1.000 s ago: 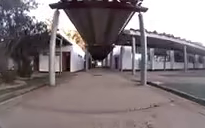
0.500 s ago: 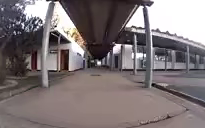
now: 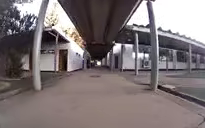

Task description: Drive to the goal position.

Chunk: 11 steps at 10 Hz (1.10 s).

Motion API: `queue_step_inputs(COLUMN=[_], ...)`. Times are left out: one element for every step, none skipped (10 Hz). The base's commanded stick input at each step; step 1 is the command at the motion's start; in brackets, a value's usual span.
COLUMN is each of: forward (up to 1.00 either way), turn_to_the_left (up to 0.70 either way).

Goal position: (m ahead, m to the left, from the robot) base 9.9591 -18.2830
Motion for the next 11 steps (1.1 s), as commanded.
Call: queue_step_inputs(forward=[0.70, 0.70, 0.70, 0.70, 0.70, 0.70, 0.70, 0.70, 0.70, 0.70, 0.70], turn_to_the_left=[0.00, 0.00, 0.00, 0.00, 0.00, 0.00, 0.00, 0.00, 0.00, 0.00, 0.00])
